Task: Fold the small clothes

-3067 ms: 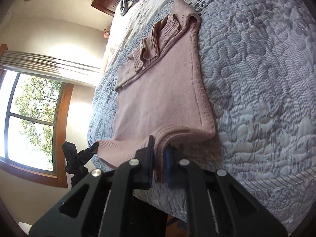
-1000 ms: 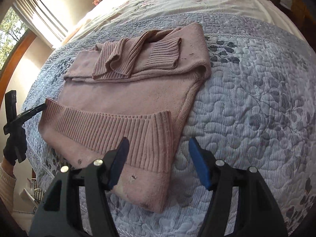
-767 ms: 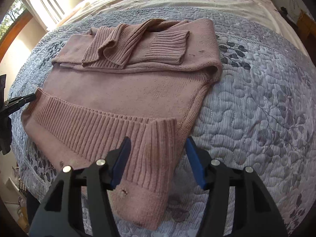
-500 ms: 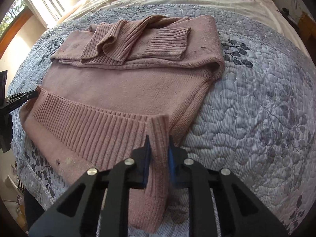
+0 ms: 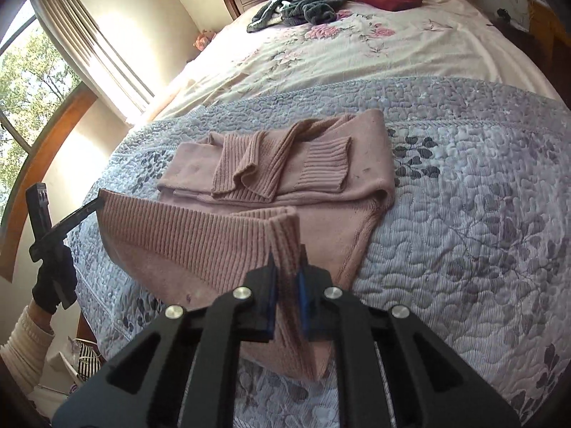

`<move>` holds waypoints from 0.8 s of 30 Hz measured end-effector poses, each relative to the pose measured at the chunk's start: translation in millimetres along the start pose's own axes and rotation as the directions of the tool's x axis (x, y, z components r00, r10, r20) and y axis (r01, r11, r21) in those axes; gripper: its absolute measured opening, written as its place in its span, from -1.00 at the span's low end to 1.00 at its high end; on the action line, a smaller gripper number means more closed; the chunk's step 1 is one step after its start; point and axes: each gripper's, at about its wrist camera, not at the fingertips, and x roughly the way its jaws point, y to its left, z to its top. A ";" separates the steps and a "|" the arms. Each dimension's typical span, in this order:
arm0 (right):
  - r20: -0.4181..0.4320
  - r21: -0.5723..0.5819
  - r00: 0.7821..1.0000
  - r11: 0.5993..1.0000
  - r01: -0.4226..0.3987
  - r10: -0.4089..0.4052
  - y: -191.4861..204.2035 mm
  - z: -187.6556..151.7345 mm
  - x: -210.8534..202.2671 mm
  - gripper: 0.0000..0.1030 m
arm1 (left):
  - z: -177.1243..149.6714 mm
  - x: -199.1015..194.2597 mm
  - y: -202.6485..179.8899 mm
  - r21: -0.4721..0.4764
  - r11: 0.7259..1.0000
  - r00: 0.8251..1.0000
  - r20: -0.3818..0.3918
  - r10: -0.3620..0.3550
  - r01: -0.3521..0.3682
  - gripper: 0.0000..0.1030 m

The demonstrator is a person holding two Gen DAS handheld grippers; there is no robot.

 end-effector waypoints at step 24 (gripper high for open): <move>-0.066 0.079 0.984 0.982 0.170 -0.165 -64.1 141.3 132.8 -0.83 | 97.8 188.2 33.4 -0.071 0.989 0.991 -0.062 0.122 -0.126 -0.82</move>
